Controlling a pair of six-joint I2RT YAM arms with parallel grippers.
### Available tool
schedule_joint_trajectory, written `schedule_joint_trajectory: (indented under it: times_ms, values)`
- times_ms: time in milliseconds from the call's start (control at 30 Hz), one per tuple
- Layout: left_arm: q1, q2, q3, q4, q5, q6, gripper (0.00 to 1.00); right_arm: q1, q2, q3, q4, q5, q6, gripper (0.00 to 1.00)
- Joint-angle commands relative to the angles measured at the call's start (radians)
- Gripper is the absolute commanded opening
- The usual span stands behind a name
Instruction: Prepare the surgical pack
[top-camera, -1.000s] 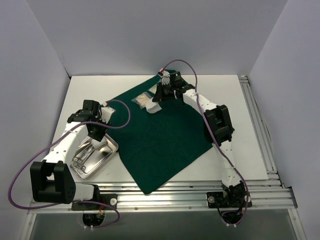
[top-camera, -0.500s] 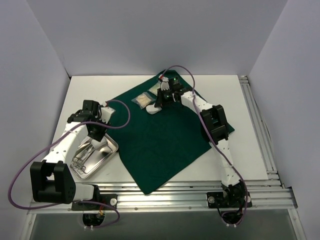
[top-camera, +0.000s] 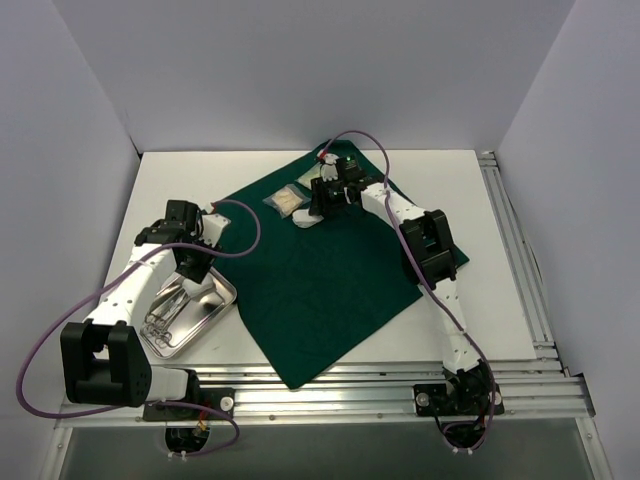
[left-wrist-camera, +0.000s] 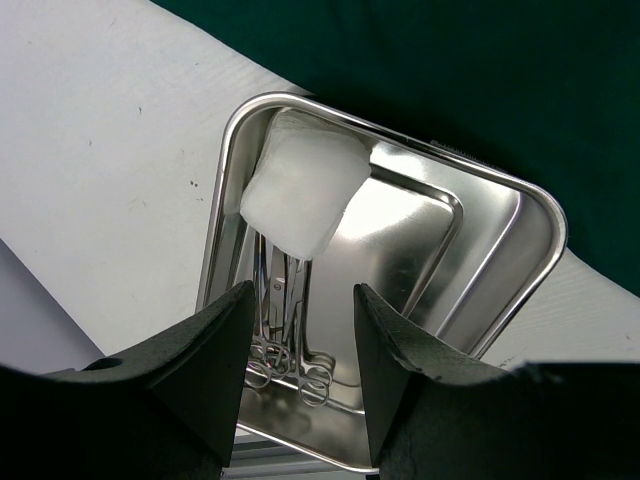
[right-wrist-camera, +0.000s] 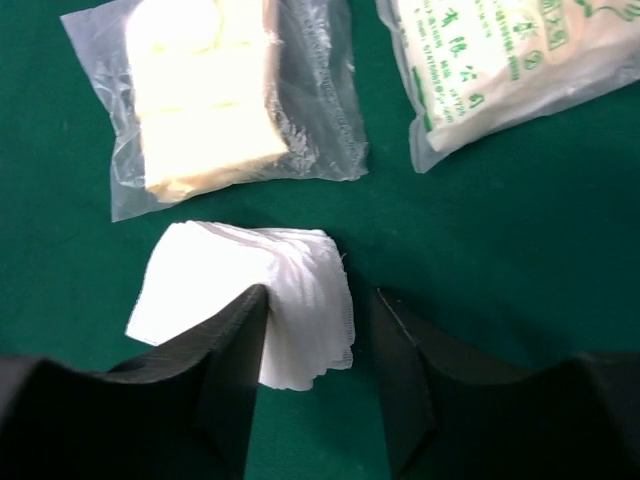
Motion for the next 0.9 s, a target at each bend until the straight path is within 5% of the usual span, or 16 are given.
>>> schedule_joint_trajectory:
  times_ms: [0, 867]
  values:
    - [0.003, 0.002, 0.021, 0.019, 0.007, 0.006, 0.53, 0.01, -0.106, 0.009, -0.025, 0.078, -0.028, 0.42]
    - [0.003, 0.001, 0.028, 0.021, 0.001, 0.009, 0.53, 0.014, 0.032, -0.016, -0.002, -0.042, 0.024, 0.41]
